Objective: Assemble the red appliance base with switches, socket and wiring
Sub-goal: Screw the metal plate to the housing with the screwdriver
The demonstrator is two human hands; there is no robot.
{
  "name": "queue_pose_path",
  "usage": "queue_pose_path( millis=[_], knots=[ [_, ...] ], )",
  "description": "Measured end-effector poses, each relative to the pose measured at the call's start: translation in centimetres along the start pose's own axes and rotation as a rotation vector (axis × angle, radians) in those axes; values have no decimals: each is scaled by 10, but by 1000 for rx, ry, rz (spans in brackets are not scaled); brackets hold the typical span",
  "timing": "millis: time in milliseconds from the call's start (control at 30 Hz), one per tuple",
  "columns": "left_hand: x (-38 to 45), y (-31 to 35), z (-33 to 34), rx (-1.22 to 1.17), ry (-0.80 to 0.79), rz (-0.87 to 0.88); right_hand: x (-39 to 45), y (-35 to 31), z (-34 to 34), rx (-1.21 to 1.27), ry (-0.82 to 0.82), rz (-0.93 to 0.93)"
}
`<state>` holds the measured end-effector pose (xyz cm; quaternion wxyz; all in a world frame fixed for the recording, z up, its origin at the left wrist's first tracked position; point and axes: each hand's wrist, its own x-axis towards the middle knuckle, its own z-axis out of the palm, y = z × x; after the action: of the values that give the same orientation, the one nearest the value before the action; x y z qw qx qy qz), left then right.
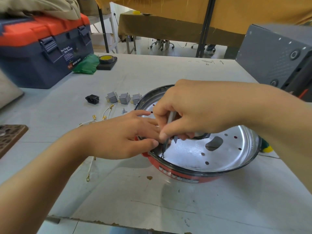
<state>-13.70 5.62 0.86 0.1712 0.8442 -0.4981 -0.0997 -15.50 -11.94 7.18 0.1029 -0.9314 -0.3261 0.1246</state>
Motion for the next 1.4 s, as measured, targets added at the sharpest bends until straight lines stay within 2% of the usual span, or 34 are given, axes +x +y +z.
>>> queue_pose_path(
  millis=[133,333,433,633,800,967,1167,1300,1400],
  knots=[
    [1,-3,1,62,-33,-3,3,1,4,-172,92,41],
    [-1,1,1,-4,45,7,-2,-2,-1,-14,-34,3],
    [-1,1,0,-2,27,1,-2,-3,-1,23,-33,13],
    [1,3,0,-25,-6,-18,3,-6,3,-222,75,12],
    [-1,3,0,-16,43,-16,-2,-5,0,-98,-44,-21],
    [0,5,0,-14,16,-11,-2,-3,2,17,-4,-19],
    [1,4,0,-31,2,-17,0,-3,4,-139,40,-14],
    [-1,4,1,-37,48,-13,0,-6,2,-153,-26,-37],
    [-1,3,1,-27,65,-34,0,-5,0,-120,0,-67]
  ],
)
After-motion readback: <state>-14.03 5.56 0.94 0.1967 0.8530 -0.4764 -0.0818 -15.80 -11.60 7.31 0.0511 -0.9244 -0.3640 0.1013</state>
